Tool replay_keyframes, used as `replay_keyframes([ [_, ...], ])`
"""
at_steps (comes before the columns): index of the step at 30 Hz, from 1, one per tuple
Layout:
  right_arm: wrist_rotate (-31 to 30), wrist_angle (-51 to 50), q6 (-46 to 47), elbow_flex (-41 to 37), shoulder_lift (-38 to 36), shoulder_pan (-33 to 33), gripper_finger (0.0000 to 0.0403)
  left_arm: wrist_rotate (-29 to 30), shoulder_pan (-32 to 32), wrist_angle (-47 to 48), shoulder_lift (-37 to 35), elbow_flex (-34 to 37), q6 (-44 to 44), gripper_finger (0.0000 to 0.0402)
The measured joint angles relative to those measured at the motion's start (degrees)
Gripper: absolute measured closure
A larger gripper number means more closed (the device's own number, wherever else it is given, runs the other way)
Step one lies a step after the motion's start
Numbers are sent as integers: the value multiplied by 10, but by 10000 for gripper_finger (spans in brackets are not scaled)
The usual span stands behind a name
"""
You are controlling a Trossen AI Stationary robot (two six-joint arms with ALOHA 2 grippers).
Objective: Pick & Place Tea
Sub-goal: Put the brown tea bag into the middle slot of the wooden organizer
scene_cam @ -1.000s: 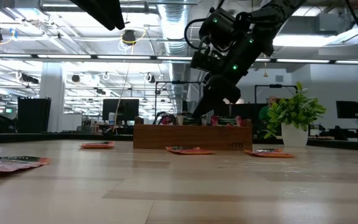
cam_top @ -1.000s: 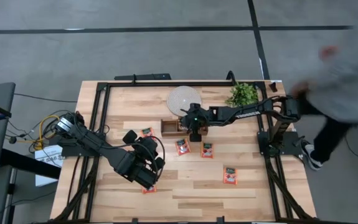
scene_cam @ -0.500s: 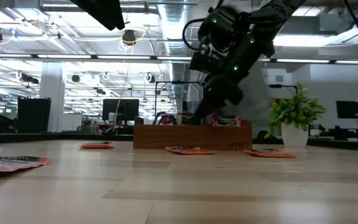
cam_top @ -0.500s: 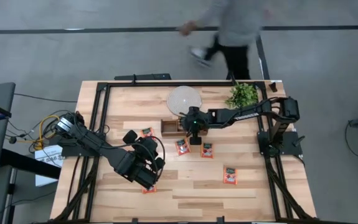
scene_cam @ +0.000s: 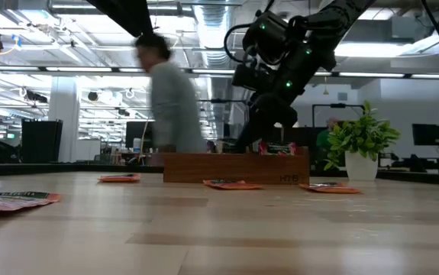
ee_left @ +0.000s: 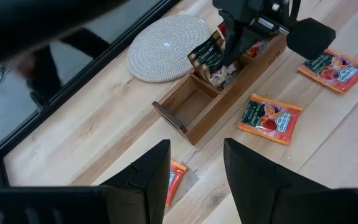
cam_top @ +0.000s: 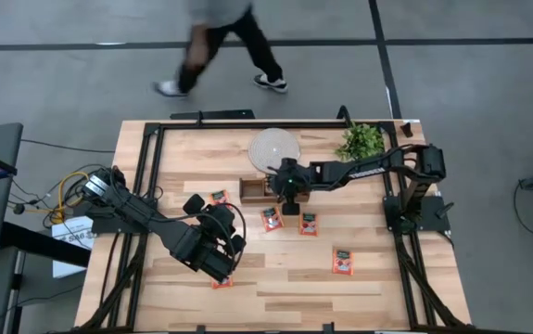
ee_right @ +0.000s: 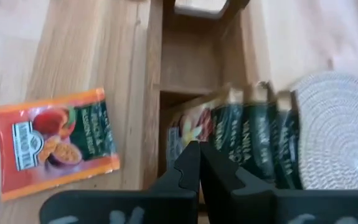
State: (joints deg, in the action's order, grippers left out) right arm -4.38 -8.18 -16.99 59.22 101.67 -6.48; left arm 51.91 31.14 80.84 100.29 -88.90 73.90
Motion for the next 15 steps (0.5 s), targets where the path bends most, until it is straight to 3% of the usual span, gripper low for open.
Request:
replay_keyframes([
  [15, 0, 7, -11, 0, 9, -11, 403, 0, 0, -5, 0, 0, 0, 259],
])
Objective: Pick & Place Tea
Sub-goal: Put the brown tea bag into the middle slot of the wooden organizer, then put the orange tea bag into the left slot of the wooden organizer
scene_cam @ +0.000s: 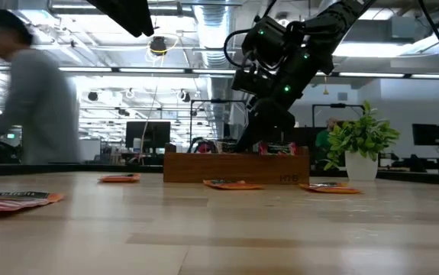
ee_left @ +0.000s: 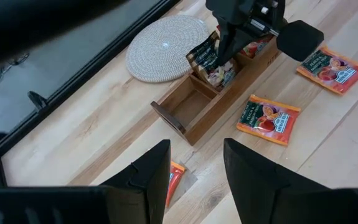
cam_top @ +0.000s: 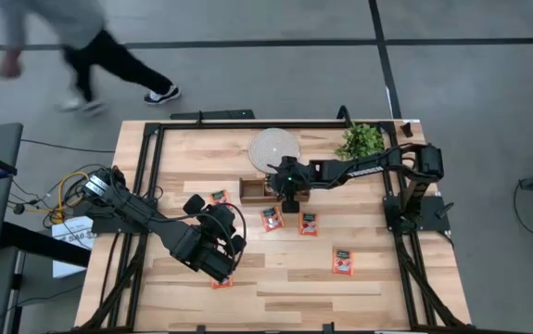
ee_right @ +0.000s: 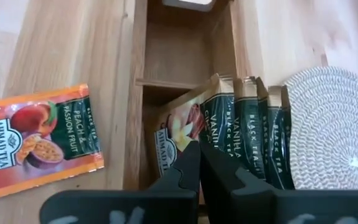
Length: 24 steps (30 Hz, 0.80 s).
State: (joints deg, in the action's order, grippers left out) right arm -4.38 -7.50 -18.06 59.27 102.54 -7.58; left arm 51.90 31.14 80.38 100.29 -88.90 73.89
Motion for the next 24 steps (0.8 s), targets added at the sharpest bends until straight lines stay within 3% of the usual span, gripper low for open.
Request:
replay_keyframes([
  [14, -7, -32, 15, 0, -31, 14, 403, 0, 0, -11, 0, 0, 0, 259],
  [24, -93, -123, -3, 0, -124, 0, 403, 0, 0, -17, 0, 0, -1, 259],
])
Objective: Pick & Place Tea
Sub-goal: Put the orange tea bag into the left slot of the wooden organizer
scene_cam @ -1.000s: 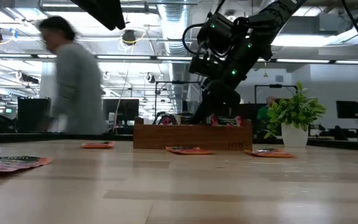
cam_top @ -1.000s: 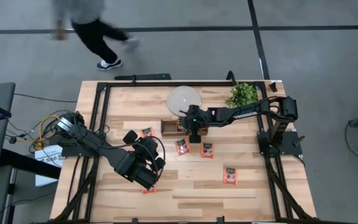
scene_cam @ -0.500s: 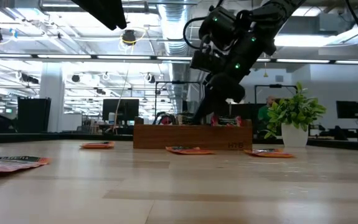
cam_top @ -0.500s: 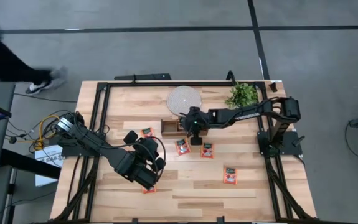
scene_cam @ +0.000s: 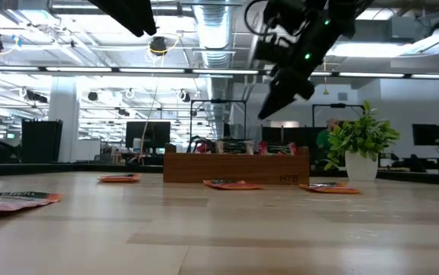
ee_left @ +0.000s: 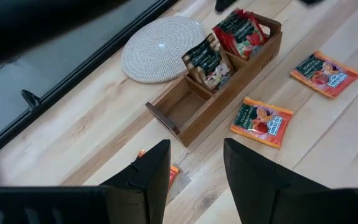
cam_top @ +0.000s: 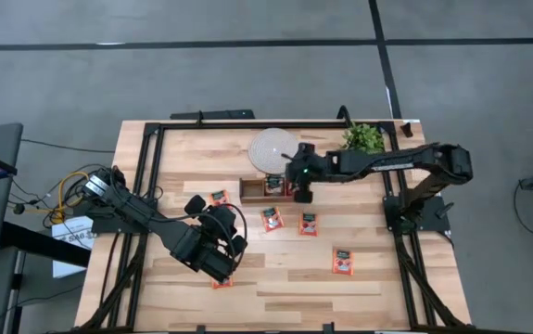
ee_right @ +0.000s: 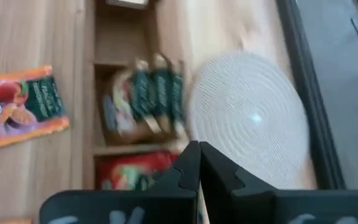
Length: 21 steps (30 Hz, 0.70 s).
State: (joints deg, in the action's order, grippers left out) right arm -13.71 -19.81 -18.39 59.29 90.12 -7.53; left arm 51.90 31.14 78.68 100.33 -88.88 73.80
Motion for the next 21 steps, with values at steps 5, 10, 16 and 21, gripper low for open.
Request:
replay_keyframes([
  [5, -1, -120, 57, 0, -68, -8, 403, 0, 0, -9, 0, 0, -26, 259],
  [10, 1, -268, 120, 0, -137, 22, 403, -2, 0, -12, 0, 0, -43, 259],
  [16, 18, -358, 205, -15, -216, 131, 403, -30, 0, -15, 0, 0, -43, 259],
  [21, 81, -353, 286, -53, -256, 227, 403, -58, 0, -17, 0, 0, -42, 259],
])
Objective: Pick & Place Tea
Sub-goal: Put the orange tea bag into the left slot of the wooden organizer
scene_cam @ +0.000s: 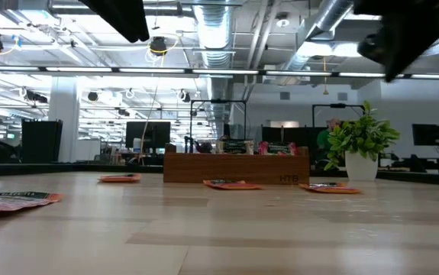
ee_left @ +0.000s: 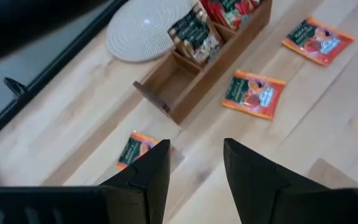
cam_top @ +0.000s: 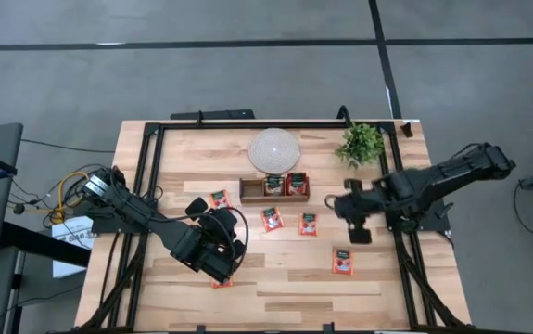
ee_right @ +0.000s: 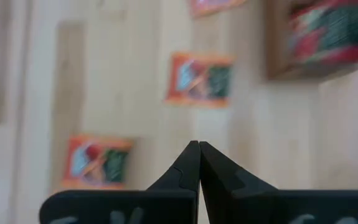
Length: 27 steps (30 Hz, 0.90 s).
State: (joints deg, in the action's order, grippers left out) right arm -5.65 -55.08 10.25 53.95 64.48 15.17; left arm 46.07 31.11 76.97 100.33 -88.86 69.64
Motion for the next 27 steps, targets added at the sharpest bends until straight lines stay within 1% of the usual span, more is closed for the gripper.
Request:
replay_keyframes([
  [4, 28, 2, 71, -36, -7, 60, 403, -11, 0, 0, 0, 0, 0, 259],
  [8, 56, 8, 151, -70, -3, 103, 400, -15, 0, 0, 0, 0, 1, 259],
  [12, 79, 39, 200, -93, 13, 138, 377, -15, 0, -3, 0, 0, 1, 259],
  [19, 87, 81, 228, -100, 69, 174, 304, -15, 0, -7, 0, 0, 2, 259],
  [22, 87, 80, 228, -100, 101, 186, 283, -15, 0, -7, 0, 0, 2, 259],
  [27, 86, 81, 228, -100, 155, 201, 261, -15, 0, -7, 0, 0, 2, 259],
])
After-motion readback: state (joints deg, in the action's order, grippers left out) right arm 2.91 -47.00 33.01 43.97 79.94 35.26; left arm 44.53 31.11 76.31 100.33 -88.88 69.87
